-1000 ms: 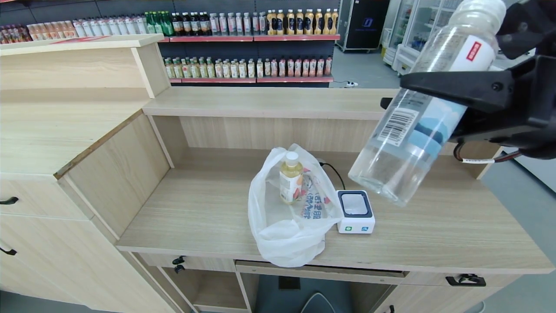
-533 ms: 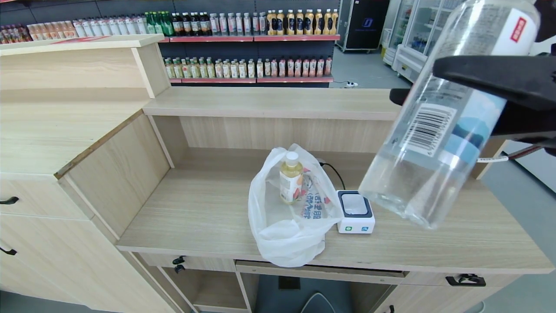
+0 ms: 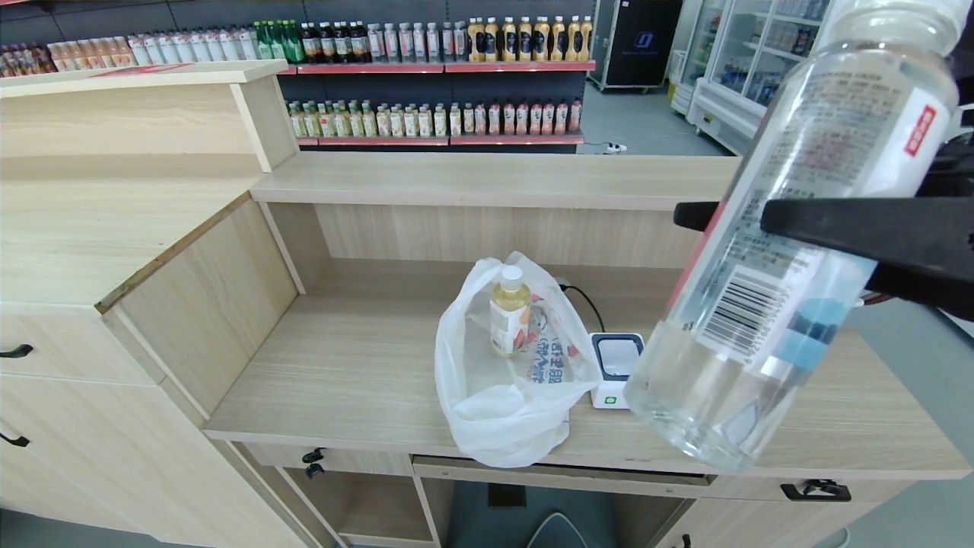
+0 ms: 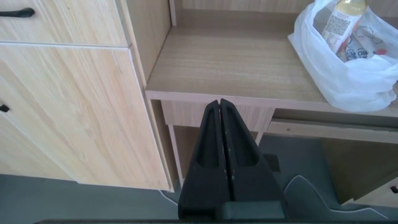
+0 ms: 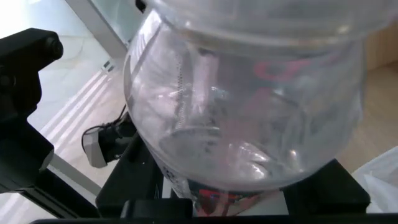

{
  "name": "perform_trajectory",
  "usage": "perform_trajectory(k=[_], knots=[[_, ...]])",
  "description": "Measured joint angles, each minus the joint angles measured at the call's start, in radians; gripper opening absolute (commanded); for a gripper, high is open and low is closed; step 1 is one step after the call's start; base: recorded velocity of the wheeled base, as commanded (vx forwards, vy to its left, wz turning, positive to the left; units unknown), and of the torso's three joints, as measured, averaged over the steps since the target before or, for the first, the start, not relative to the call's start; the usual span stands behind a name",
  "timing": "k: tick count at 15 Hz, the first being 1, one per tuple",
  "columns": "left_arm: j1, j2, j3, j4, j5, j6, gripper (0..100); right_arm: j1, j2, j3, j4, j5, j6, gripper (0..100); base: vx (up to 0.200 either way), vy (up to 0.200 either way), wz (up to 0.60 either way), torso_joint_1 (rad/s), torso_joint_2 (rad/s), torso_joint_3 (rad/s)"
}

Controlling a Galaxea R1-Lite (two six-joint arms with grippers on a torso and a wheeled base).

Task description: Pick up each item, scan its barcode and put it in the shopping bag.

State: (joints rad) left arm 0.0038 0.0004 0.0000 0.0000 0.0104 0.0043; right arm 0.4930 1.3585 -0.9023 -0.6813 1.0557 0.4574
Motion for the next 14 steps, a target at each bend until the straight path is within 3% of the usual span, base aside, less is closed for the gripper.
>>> perform_trajectory(k=[14], knots=[[0.000, 0.000, 0.000, 0.000, 0.000, 0.000, 0, 0.152, 0.129, -0.109, -0.057, 0.000, -0.003, 0, 0.000, 0.000, 0.00, 0.000, 0.00, 0.000]])
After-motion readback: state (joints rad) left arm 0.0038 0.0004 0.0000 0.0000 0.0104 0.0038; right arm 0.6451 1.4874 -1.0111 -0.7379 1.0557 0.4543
